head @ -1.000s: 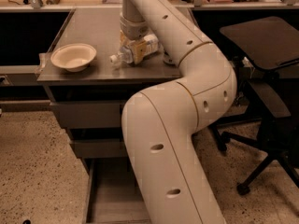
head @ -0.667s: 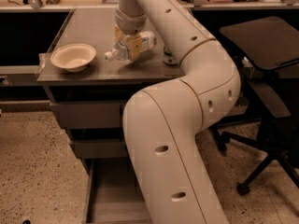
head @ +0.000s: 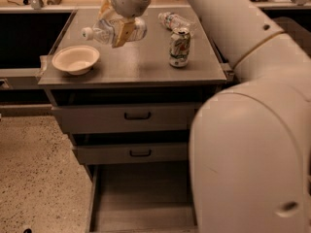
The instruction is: Place blue plastic bottle into bottom drawer
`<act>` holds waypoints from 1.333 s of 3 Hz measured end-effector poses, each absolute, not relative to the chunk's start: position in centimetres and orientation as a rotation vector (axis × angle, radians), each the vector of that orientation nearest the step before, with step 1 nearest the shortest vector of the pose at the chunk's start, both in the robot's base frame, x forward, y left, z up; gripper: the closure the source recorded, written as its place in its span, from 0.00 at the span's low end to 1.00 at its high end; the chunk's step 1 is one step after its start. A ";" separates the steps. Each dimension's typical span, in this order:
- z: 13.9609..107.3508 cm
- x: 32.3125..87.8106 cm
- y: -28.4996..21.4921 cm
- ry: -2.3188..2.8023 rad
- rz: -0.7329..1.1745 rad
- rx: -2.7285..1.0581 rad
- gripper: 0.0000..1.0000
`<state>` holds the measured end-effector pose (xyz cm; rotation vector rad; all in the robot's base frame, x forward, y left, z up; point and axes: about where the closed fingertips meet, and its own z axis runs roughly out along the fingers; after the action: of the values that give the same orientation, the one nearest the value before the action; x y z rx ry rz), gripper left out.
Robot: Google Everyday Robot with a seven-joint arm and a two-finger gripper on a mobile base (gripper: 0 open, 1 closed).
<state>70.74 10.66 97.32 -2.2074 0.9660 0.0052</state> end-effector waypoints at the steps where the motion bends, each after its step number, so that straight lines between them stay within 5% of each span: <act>1: 105.3 63.1 9.9 0.967 0.082 -1.929 1.00; 2: 104.1 63.4 9.6 0.980 0.077 -1.926 1.00; 4: 101.5 60.8 11.0 0.991 0.405 -1.599 1.00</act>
Offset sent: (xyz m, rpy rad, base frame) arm -0.0531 -0.0079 0.0620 0.1951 -0.0139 -0.0524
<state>60.79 11.01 101.45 -1.5994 0.9914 0.4054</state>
